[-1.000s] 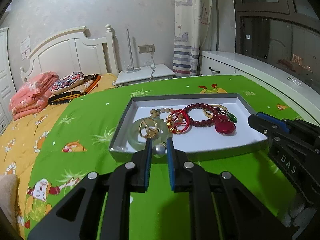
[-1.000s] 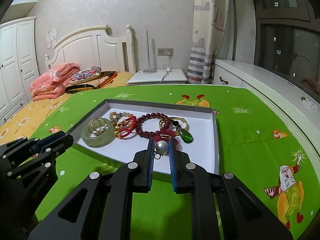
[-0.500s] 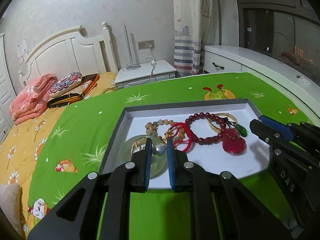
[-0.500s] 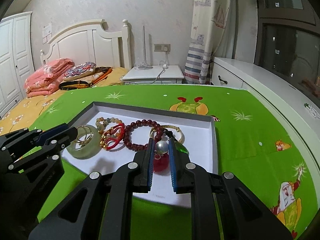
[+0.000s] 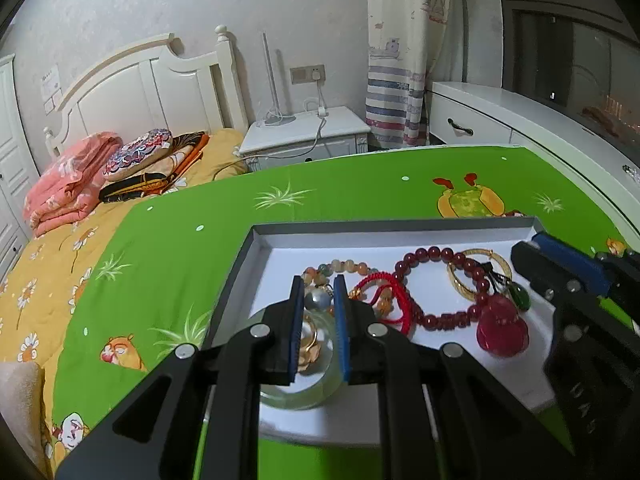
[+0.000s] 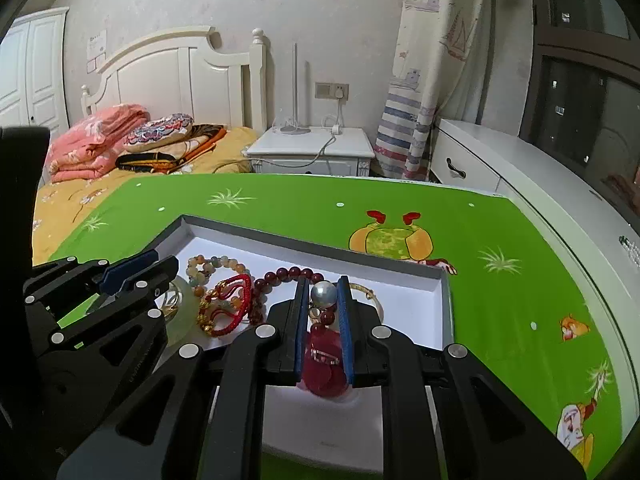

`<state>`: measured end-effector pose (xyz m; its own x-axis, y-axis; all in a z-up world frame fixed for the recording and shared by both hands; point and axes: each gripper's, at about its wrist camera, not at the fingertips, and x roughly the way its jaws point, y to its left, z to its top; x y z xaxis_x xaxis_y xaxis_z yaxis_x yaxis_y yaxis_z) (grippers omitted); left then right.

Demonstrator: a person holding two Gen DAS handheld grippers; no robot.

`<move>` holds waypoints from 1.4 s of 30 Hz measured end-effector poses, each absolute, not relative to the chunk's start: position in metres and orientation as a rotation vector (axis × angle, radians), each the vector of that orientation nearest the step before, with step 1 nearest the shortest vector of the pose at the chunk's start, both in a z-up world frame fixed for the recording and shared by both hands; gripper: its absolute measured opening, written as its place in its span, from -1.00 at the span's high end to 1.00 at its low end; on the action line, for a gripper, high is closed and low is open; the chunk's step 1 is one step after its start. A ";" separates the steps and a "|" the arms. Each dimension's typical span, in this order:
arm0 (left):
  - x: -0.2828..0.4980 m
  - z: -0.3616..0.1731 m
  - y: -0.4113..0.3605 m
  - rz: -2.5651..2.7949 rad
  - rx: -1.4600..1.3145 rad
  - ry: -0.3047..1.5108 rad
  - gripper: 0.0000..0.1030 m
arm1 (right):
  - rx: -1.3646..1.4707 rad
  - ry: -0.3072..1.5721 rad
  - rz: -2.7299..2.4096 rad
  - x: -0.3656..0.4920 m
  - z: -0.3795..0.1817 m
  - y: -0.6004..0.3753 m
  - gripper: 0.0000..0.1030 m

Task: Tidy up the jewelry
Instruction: 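Carry both pearl earrings into the tray and open both tools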

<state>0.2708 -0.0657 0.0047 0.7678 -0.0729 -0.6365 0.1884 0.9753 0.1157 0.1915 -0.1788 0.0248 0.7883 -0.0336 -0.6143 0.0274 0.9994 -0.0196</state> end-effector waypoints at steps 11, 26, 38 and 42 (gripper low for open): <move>0.284 -0.015 -0.076 -0.143 0.188 0.721 0.71 | 0.017 0.726 -0.029 0.209 0.007 -0.186 0.70; 0.274 0.008 -0.065 -0.079 0.186 0.626 -0.74 | 0.039 0.722 -0.055 0.208 0.012 -0.199 0.32; 0.222 0.030 -0.039 -0.071 0.150 0.552 -0.91 | 0.070 0.593 -0.044 0.149 0.047 -0.205 -0.50; 0.198 0.026 -0.030 -0.060 0.143 0.546 -0.91 | 0.049 0.581 -0.052 0.127 0.045 -0.197 -0.57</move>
<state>0.1981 -0.0303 0.0261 0.8534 -0.0191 -0.5209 0.0949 0.9883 0.1192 0.1269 -0.1969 0.0455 0.8345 -0.0356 -0.5498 0.0632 0.9975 0.0313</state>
